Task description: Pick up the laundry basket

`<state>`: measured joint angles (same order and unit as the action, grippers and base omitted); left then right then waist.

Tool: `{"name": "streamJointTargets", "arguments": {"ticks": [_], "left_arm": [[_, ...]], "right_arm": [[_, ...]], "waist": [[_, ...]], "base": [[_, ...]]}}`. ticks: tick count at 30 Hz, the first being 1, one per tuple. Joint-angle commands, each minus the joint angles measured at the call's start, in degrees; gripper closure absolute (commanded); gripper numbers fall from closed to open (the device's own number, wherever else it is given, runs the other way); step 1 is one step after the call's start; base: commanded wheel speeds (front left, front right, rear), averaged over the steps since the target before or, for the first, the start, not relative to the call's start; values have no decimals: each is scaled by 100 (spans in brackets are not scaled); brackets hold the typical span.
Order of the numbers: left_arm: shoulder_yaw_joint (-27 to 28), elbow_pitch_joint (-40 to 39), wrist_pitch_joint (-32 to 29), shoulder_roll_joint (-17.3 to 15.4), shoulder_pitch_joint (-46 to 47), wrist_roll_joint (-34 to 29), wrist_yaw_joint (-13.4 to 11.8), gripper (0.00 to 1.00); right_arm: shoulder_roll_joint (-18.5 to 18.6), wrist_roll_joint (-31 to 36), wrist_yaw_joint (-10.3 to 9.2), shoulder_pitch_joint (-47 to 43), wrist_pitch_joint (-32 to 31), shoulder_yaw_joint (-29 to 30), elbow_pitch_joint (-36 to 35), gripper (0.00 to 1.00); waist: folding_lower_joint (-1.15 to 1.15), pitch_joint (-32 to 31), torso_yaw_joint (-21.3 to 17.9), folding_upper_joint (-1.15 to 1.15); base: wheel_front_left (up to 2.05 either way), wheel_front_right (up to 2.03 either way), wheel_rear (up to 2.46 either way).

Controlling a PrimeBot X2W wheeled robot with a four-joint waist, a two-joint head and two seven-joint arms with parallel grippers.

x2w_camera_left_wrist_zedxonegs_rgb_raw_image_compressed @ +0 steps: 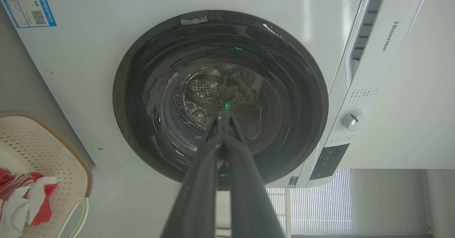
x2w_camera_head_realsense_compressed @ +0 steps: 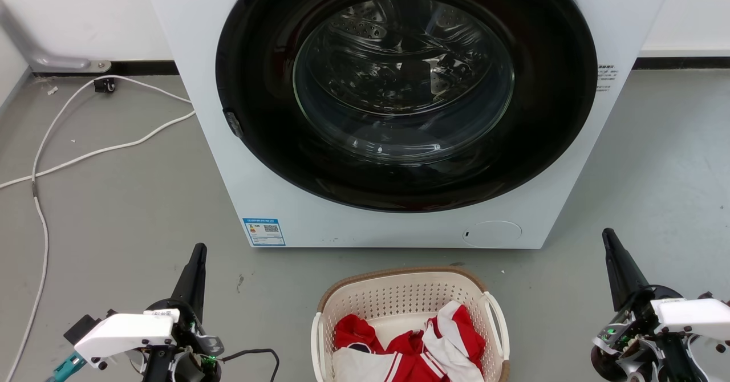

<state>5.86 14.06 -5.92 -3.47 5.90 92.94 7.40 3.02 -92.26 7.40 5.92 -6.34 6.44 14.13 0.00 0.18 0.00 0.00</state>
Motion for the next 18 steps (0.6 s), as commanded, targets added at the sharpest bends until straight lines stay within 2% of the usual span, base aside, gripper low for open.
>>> {"name": "streamJointTargets", "arguments": {"ticks": [1, 15, 16, 18], "left_arm": [[16, 9, -24, 8, 61, -27, 17, 100], [29, 9, -39, 16, 63, -40, 18, 100], [13, 1, -5, 12, 1, -8, 0, 0], [1, 72, 6, 26, -46, -2, -7, 0]], "right_arm": [[-11, 16, 17, 72, -24, 7, 5, 100], [-13, 19, 17, 73, -22, 9, 5, 100], [-1, 0, 0, 0, -6, 2, 0, 0], [-7, 0, 0, -51, -2, -4, 69, 0]], "waist": [[0, 0, 0, 0], [0, 0, 0, 0], [0, 0, 0, 0], [0, 0, 0, 0]], "base": [[0, 0, 0], [0, 0, 0], [0, 0, 0], [0, 0, 0]]}}
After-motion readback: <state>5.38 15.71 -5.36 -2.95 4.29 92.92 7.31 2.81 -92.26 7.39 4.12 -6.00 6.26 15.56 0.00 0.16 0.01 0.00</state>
